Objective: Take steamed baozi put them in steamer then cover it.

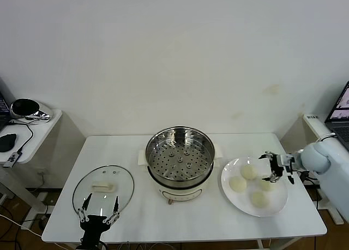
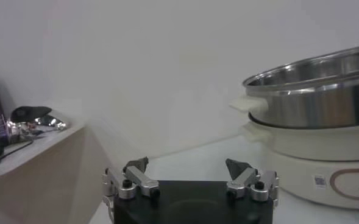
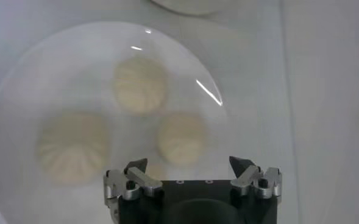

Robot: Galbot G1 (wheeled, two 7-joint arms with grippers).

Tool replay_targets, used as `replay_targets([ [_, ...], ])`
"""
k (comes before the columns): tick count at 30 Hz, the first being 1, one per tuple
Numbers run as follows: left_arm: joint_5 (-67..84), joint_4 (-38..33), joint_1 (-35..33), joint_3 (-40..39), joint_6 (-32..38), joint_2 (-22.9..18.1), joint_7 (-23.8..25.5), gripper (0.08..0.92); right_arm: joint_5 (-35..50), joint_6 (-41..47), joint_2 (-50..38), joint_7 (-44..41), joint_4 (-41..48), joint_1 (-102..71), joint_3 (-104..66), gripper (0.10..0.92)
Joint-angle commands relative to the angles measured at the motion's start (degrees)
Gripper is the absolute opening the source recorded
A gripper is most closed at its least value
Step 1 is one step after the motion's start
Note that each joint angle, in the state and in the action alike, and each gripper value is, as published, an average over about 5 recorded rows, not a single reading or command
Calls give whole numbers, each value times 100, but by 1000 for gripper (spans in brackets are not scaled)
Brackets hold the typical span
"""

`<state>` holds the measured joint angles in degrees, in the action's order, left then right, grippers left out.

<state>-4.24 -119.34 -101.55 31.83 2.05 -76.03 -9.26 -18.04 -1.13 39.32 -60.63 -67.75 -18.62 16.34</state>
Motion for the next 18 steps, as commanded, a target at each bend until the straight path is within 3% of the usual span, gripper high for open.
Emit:
replay_targets([
  [1,-69,13,-15,57,-1,29,12,823,-274,-19,653,-379,1060,998,1091,823],
  [18,-61,-2,-39,189,21,39,26,823,-342,266,1045,-432,1381,1191,1587,823],
])
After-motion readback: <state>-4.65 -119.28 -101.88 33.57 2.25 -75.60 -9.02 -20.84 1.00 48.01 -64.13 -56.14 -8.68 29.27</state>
